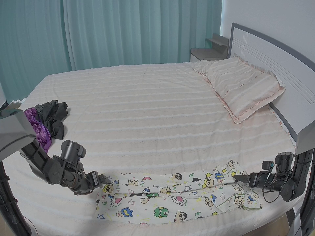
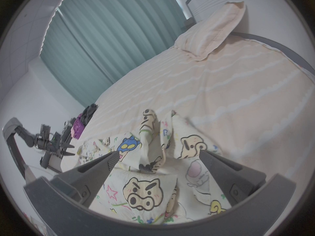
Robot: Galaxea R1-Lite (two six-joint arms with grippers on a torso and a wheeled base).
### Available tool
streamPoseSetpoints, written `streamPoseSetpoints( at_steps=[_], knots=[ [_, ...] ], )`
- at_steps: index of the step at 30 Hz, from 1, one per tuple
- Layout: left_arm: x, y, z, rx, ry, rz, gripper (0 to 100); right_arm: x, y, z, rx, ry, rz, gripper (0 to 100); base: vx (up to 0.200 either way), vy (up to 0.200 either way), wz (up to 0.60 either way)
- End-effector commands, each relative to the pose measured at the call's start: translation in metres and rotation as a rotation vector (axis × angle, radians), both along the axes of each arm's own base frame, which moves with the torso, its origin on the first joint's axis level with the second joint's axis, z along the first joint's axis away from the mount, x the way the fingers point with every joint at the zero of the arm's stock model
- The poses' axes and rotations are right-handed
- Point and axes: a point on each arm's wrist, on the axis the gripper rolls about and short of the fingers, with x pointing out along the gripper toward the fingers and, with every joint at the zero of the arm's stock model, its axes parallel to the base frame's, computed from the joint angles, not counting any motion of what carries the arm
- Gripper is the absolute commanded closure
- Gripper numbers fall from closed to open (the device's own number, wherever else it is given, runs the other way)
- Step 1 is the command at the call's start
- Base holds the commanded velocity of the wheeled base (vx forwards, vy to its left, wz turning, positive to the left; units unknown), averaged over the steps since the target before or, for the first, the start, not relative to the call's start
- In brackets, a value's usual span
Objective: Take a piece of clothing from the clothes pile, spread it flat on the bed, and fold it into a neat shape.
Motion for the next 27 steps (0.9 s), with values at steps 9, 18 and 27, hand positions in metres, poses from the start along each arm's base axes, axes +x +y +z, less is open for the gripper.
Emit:
streamPoseSetpoints(
  at_steps=[9,18,27],
  knots=[
    [-0.040,0.041,0.054,-0.280,-0.092,0.140,0,-0.011,0.015,0.003,0.091,0.056,-0.088,0,0.000,0.000,0.00],
    [-0.054,0.045,0.047,-0.410,-0.015,0.193,0,0.003,0.043,-0.012,0.118,0.098,-0.080,0,0.000,0.000,0.00],
    [-0.059,0.044,0.040,-0.427,-0.034,0.202,0,0.021,0.037,-0.024,0.118,0.086,-0.111,0,0.000,0.000,0.00]
  ],
)
